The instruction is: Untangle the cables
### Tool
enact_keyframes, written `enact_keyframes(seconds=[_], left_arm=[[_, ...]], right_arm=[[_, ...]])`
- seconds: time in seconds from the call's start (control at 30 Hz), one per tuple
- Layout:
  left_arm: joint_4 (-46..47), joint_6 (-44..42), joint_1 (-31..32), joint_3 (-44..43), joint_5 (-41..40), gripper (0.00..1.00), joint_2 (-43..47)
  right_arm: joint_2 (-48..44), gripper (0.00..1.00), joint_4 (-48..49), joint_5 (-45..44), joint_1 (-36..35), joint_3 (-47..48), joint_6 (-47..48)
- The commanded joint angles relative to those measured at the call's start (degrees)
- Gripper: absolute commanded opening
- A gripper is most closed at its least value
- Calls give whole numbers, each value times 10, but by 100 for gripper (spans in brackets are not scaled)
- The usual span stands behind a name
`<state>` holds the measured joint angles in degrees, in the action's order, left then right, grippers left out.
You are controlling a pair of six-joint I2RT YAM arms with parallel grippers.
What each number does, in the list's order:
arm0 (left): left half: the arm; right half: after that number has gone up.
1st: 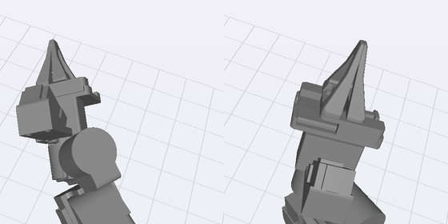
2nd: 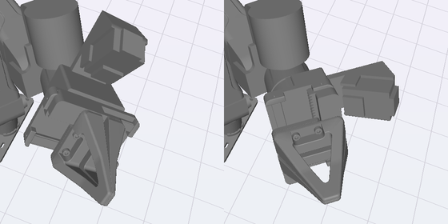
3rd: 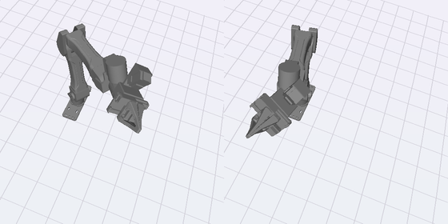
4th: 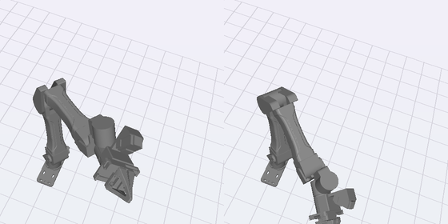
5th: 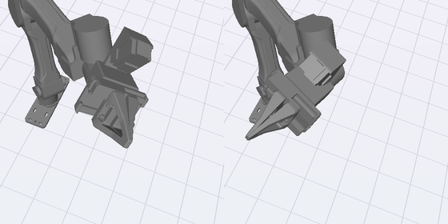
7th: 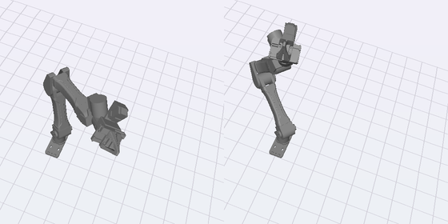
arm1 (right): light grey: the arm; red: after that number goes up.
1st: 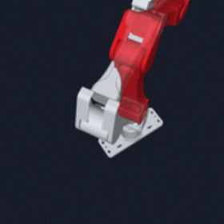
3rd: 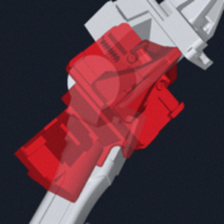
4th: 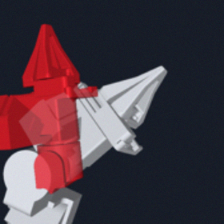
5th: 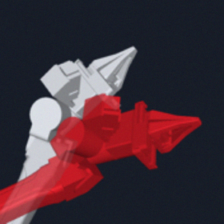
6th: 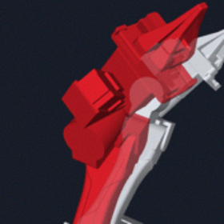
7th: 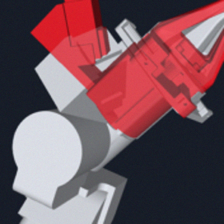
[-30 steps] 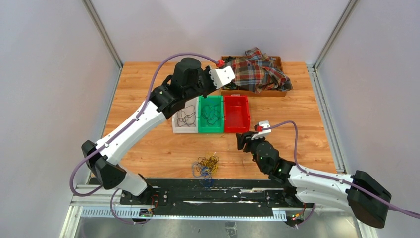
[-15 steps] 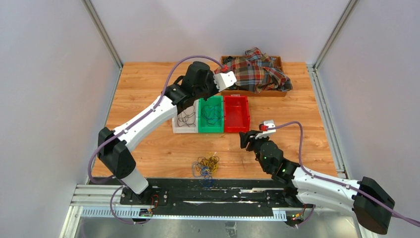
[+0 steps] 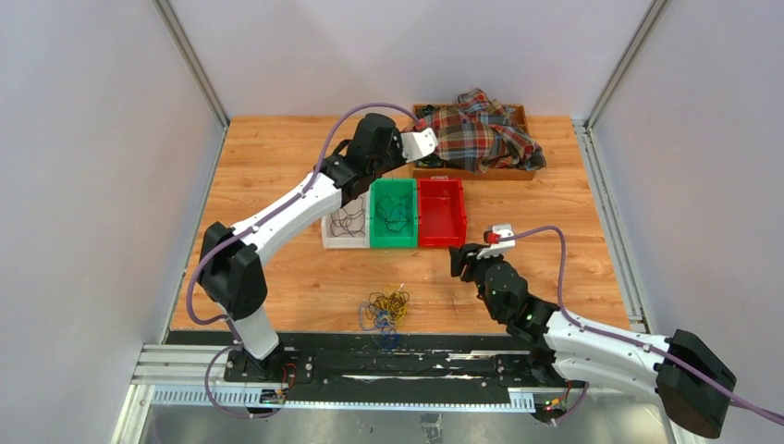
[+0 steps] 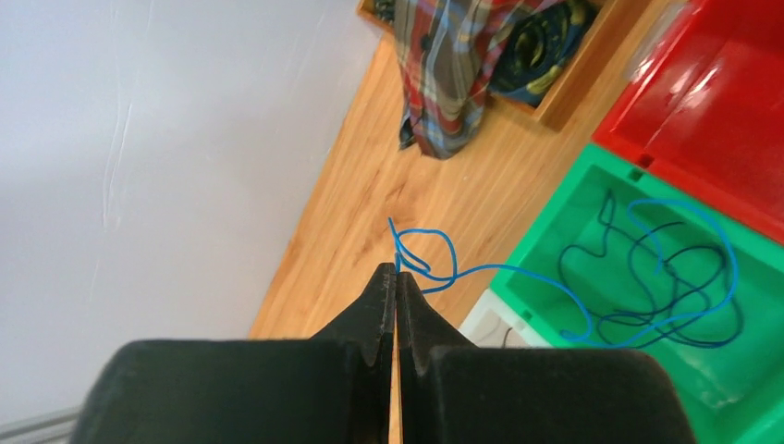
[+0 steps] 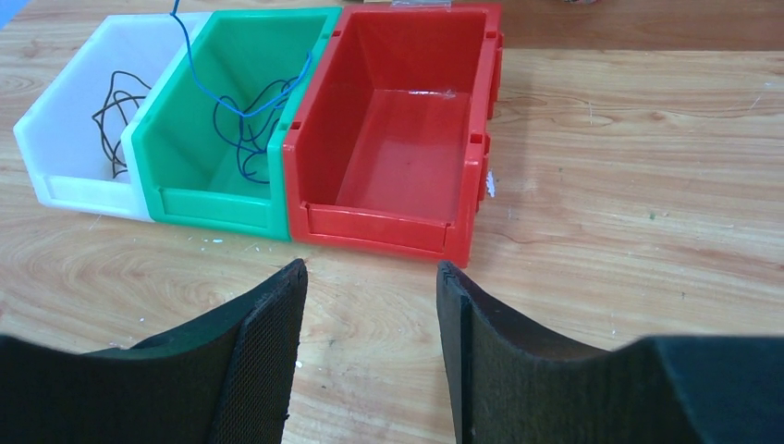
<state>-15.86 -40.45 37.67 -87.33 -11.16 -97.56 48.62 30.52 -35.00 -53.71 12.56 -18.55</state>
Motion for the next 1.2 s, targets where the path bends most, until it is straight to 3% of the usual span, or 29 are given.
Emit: enact_keyframes(seconds=[0.0,0.23,0.43,0.6,1.17], left_arm=[[26,-41,-13,1,-36,1,2],[-5,-41,-13,15,-22,0,9],[-43,66,-7,0,95,0,13],[-62,100,16,12,141,0,-5],[3,98,19,88,94,0,-88]], right_arm=[[4,54,1,-4,13,5,-6],[20,54,12,5,20,8,-10],[20,54,12,5,21,6,-14],[3,54,-4,-1,23,5,-12],[-20,54,-34,-3,33,4,-14]])
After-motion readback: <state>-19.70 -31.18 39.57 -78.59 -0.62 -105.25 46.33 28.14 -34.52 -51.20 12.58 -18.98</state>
